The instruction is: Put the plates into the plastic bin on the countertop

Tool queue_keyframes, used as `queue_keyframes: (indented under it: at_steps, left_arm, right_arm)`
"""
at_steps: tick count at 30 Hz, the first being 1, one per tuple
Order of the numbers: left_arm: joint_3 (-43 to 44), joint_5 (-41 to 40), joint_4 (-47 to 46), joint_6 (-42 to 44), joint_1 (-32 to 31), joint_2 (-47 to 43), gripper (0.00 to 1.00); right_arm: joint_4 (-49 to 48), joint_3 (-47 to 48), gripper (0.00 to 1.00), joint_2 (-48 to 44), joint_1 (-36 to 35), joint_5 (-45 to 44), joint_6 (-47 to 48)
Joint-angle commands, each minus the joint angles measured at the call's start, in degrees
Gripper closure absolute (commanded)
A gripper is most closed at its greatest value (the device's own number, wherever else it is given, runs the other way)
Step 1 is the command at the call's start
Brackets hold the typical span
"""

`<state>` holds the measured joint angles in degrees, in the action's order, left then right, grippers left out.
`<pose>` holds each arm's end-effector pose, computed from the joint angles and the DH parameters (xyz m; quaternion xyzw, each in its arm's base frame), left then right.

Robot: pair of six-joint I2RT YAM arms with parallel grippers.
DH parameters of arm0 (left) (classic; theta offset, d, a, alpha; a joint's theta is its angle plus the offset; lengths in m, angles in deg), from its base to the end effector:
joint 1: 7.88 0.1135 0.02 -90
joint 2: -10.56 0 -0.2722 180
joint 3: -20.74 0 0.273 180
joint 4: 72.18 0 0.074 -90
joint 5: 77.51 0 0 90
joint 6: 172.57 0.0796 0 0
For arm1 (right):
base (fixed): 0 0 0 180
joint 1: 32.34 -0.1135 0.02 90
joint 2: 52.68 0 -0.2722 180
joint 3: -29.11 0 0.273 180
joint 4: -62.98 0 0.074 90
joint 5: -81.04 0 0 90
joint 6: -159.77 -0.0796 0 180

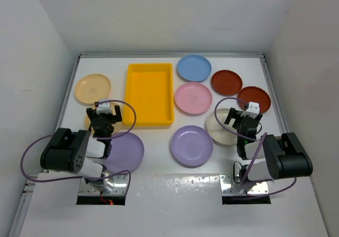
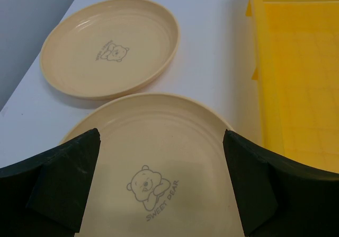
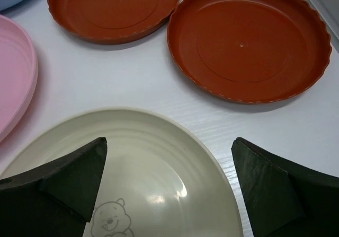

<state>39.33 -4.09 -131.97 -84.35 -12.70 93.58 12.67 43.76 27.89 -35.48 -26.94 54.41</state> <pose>0.2556 0.0012 0.1253 -0.0784 0.7298 0.0672 0.6758 0.2320 -0.0119 0.0925 0.1777 0.7723 -0.0269 0.6093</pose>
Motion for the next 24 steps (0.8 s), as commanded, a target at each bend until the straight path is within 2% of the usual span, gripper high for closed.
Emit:
queue_keyframes:
  at_steps: [1, 2, 3, 4, 5, 6, 7, 8, 9, 10, 11, 12, 13, 16, 18, 19, 20, 21, 22, 23, 24]
  left_arm:
    - [0.97, -0.03, -2.92, -0.86, 0.34, -0.93, 0.0]
    - [0.97, -0.03, -2.92, -0.86, 0.34, -0.93, 0.0]
    - [0.97, -0.03, -2.92, -0.86, 0.34, -0.93, 0.0]
    - [0.97, -0.03, -4.05, -0.86, 0.34, -0.93, 0.0]
    - [1.84, -1.77, -1.02, -1.55, 0.34, -2.59, 0.0]
    - [4.02, -1.79, 4.41, -1.56, 0.34, -4.87, 0.0]
    - [11.52, -0.75, 21.43, -1.56, 0.34, -10.54, 0.0]
    - [16.47, 2.14, 31.43, 5.75, 0.95, -12.95, 0.0]
    - [21.13, 10.43, 41.1, 8.78, 1.56, -14.45, 0.0]
    - [24.66, 13.21, 52.77, 9.94, 2.09, -15.43, 0.0]
    - [29.22, 14.63, 56.54, 9.96, 2.7, -19.0, 0.0]
    - [30.22, 15.95, 58.41, 7.95, 3.23, -21.82, 0.0]
    - [30.84, 17.44, 59.21, 7.93, 3.24, -24.98, 0.0]
    - [33.21, 23.95, 57.29, 13.28, 2.71, -35.63, 0.0]
    - [37.16, 23.09, 56.23, 10.76, 2.18, -36.79, 0.0]
    - [40.05, 18.64, 57.01, 8.48, 2.18, -34.27, 0.0]
    - [43.99, 16.25, 64.76, 6.46, 2.18, -31.2, 0.0]
    - [54.39, 14.75, 70.67, 4.44, 3.23, -27.34, 0.0]
    - [60.41, 14.73, 77.17, 1.29, 6.37, -22.69, 0.0]
    - [66.38, 17.26, 90.2, 1.25, 8.58, -12.9, 0.0]
    - [76.8, 21.2, 96.07, 1.78, 11.12, -8.1, 0.09]
  right_arm:
    - [-2.32, -3.63, 0.0, -1.81, -0.2, 2.83, 2.07]
    - [-0.73, -3.19, 0.0, -4.09, -1.25, 4.34, 4.35]
    - [9.2, 0.47, 0.0, -5.76, -1.69, 7.49, 5.06]
    - [13.22, 2.16, 0.0, -10.48, -2.05, 8.13, 6.55]
    - [17.69, 6.18, 0.0, -11.74, -3.88, 9.0, 8.39]
    - [27.4, 8.22, 0.0, -13.06, -3.89, 12.06, 9.11]
    - [29.67, 14.42, 0.0, -15.77, -4.5, 13.48, 12.77]
    - [31.69, 16.65, 0.0, -16.5, -6.42, 14.89, 14.37]
    - [37.8, 18.76, 0.0, -17.2, -7.31, 17.42, 16.91]
    - [39.78, 25.57, 0.0, -18.08, -8.28, 17.36, 23.38]
    - [43.98, 28.16, 0.0, -18.17, -10.29, 17.19, 25.7]
    - [48.37, 30.71, 0.0, -17.91, -12.75, 16.06, 27.81]
    - [52.76, 39.09, 0.0, -17.13, -14.42, 14.39, 34.53]
    - [57.72, 51.61, 0.0, -13.71, -19.27, 6.86, 40.4]
    - [57.38, 57.85, 0.0, -10.89, -21.03, 2.09, 35.77]
    - [58.07, 60.25, 0.0, -9.83, -21.29, -7.68, 32.44]
    - [59.12, 67.32, 0.0, -6.87, -21.3, -10.65, 18.31]
    - [64.36, 69.65, 0.0, -6.14, -20.78, -15.29, 11.99]
    - [69.72, 71.68, 0.0, -5.52, -19.29, -9.5, 7.58]
    - [72.55, 75.61, 0.0, -4.39, -16.14, -2.57, 4.84]
    - [76.06, 76.26, 0.0, -3.42, -14.55, 15.77, 5.07]
